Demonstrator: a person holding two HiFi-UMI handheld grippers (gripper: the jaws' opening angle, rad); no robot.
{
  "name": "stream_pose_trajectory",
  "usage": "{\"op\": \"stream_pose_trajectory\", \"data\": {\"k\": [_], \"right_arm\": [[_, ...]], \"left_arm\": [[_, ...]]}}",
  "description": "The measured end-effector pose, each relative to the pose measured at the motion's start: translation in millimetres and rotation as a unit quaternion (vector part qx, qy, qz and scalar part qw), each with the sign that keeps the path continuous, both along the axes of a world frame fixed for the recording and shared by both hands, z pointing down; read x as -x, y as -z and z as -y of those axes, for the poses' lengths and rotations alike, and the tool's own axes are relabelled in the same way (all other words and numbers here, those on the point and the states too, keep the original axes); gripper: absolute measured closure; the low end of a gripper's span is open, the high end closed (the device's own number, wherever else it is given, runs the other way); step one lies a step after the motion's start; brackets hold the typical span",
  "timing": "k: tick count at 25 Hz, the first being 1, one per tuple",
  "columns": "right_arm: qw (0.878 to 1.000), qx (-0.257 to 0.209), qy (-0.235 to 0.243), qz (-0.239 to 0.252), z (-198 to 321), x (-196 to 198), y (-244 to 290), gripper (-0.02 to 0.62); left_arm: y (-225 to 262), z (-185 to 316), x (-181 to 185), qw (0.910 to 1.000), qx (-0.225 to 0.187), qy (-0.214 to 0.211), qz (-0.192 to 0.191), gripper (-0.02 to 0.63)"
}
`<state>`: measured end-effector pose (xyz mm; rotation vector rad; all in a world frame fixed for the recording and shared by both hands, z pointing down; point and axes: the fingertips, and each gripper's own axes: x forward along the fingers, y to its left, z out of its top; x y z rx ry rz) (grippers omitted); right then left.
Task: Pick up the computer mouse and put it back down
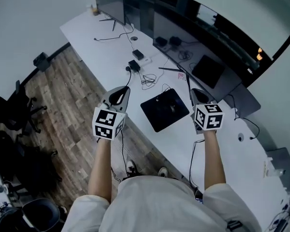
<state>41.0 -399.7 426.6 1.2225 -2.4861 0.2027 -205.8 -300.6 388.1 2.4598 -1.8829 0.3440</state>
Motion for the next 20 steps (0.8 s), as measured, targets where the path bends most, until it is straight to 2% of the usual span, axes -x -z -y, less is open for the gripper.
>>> {"op": "stream_pose_trajectory", "data": {"k": [8,15,20], "right_arm": [[0.996,-0.090,0.006,-0.018,-36.6,-6.3,84.3,0.581],[0.993,-0.117,0.020,0.006,-57.6,1.7,122.2,0.583],[0.990,-0.135,0.030,-0.015,-59.1,13.2,132.0,0.583]], "left_arm": [[53.5,-3.3,-12.5,0.9981,-0.053,-0.009,0.030,0.588],[82.0,-4.1,-18.6,0.9959,-0.084,-0.025,0.022,0.588],[96.0,1.2,-17.8,0.9943,-0.100,-0.033,0.019,0.588]]}}
